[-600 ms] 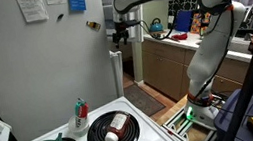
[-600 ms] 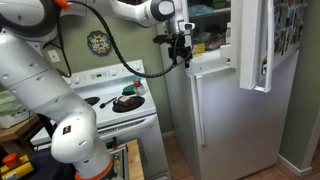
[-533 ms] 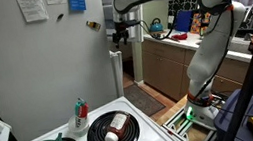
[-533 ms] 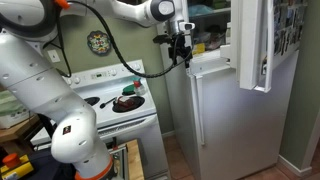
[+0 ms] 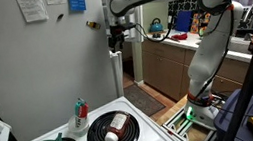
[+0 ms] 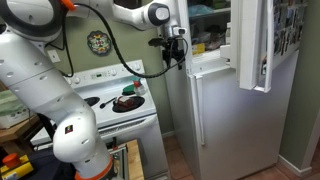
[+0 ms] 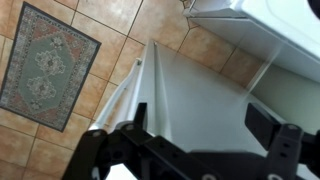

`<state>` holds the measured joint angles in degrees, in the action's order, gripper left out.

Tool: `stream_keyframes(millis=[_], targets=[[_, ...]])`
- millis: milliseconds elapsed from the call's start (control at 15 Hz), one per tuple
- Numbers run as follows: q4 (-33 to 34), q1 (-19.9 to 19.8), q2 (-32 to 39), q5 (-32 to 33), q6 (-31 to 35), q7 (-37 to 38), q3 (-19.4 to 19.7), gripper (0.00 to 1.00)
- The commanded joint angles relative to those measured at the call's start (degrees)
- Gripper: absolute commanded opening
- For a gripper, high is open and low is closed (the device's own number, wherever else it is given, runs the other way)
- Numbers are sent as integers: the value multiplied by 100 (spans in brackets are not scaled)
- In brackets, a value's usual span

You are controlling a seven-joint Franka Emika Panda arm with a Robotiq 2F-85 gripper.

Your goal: Pick up the plastic bowl from the washing machine and put it in the second rack from the bottom on the fridge door

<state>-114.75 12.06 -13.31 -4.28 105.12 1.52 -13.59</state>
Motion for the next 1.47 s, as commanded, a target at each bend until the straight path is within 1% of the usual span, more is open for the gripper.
stream_keyframes(millis=[0, 133, 333, 400, 467, 533, 733, 933, 1267, 1400], targets=[[-41, 417, 249, -483, 4, -70, -319, 100], [-20, 632, 524, -763, 143, -104, -528, 100], [-11, 883, 1045, -1151, 564, -260, -766, 100], [15, 904, 1280, -963, 688, 179, -862, 100], [26, 951, 1468, -914, 881, 254, -906, 100], [7, 914, 1109, -921, 605, 92, -833, 100], [37, 968, 1510, -920, 837, 166, -876, 100], [82, 966, 1536, -920, 837, 168, -871, 100], [260, 1270, 2084, -992, 990, 267, -1137, 100], [298, 1420, 2301, -1024, 1248, 344, -1236, 100]])
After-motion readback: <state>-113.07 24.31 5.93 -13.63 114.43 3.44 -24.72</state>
